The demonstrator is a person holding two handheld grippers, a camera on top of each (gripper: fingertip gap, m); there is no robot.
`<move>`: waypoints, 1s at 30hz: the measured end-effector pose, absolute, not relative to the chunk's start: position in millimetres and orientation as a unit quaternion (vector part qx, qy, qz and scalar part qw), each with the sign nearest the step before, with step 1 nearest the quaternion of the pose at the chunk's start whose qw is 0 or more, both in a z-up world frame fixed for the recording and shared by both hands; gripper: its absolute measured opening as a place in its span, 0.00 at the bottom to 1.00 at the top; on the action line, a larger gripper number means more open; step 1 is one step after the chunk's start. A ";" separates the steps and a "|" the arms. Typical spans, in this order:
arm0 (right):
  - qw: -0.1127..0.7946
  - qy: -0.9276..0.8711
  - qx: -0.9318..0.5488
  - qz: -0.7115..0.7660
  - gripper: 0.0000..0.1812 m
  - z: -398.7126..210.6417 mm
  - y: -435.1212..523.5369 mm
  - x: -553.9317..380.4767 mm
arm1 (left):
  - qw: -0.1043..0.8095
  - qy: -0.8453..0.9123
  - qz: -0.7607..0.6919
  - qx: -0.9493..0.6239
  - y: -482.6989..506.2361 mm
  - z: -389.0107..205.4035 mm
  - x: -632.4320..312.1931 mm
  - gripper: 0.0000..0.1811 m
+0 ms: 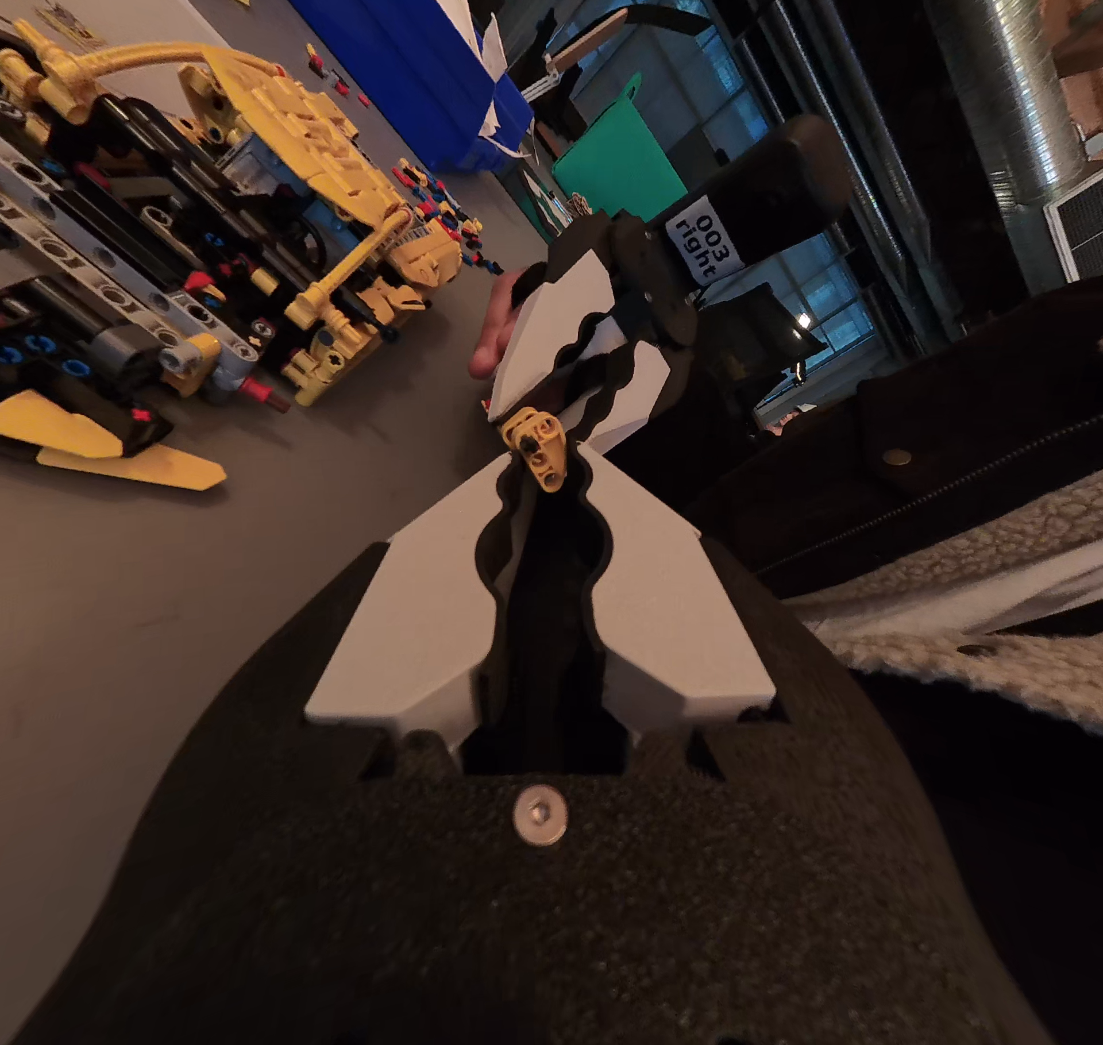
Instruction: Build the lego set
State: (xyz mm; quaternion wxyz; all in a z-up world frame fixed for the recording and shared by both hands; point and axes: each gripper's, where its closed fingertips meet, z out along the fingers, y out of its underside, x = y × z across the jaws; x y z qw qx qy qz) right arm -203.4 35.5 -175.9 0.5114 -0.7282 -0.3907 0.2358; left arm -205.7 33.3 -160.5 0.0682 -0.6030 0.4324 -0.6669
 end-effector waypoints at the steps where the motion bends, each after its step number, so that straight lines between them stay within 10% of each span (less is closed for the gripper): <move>1: 0.509 -0.390 -0.730 0.237 0.13 -176.6 35.6 -203.1 | 0.068 0.433 -0.666 -0.604 33.1 -161.0 -205.5 0.07; 30: 0.483 -0.397 -0.745 0.234 0.13 -188.1 29.0 -204.4 | -0.015 0.455 -0.651 -0.607 18.9 -175.8 -206.6 0.07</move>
